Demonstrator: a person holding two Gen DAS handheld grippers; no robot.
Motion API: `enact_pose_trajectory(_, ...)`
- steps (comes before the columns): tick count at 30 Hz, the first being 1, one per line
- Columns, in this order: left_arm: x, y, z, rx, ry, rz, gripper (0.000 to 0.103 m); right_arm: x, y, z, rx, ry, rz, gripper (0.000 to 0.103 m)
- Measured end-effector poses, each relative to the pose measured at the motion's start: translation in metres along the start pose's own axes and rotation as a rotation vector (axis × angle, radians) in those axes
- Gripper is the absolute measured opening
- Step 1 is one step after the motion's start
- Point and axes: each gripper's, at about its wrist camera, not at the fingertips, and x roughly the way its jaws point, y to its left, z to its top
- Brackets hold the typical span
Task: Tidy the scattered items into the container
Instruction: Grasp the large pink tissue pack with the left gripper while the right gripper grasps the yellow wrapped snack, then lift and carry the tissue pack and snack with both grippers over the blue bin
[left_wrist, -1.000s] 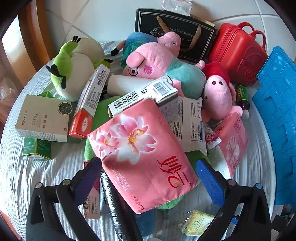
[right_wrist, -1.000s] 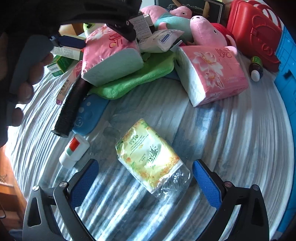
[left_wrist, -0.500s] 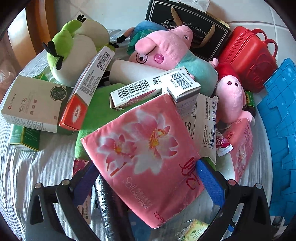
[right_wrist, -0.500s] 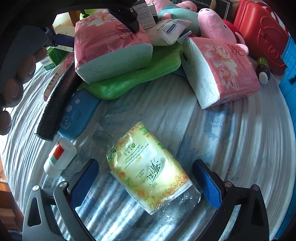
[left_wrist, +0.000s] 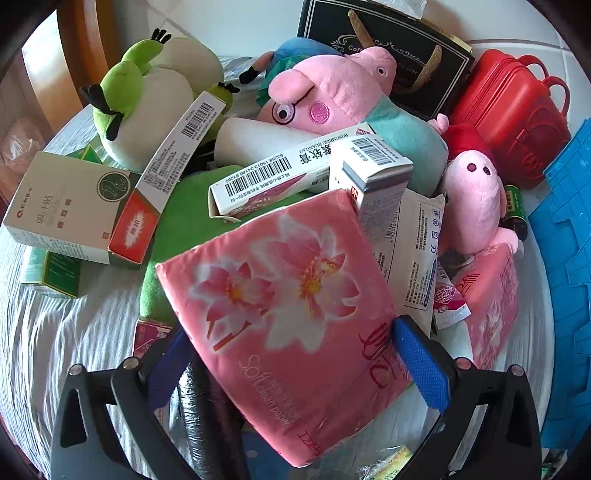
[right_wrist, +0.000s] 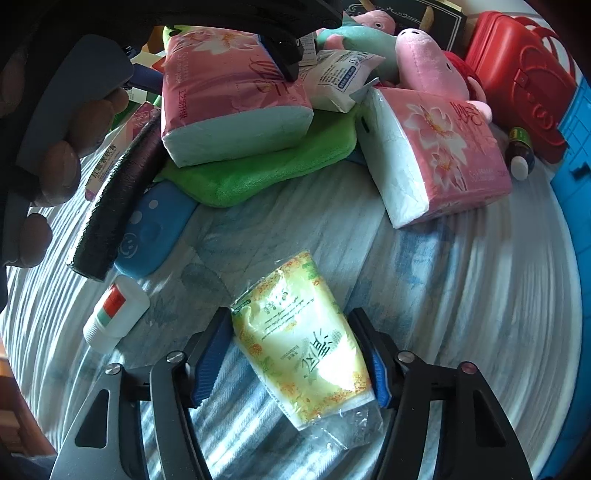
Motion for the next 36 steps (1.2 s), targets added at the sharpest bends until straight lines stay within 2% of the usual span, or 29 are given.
enact_pose_trajectory(1, 0.001, -0.001, 0.0, -0.001, 0.0, 0.002, 0.103, -0.001, 0.0, -0.001, 0.0, 0.0, 0.002, 0.05)
enact_pose_trajectory(9, 0.013, 0.004, 0.001, -0.11, 0.045, -0.074, 0.103, -0.002, -0.002, -0.006, 0.009, -0.001, 0.018, 0.05)
enact_pose_trajectory(18, -0.008, 0.013, 0.001, -0.058, -0.007, -0.097, 0.09, -0.009, -0.014, -0.006, 0.053, -0.008, 0.068, 0.03)
enact_pose_trajectory(34, -0.055, 0.031, -0.015, -0.036, -0.039, -0.084, 0.089, -0.044, -0.017, 0.012, 0.058, -0.053, 0.08, 0.028)
enact_pose_trajectory(36, -0.063, 0.031, -0.015, -0.029, -0.047, -0.082, 0.089, -0.056, -0.021, 0.004, 0.058, -0.065, 0.078, 0.028)
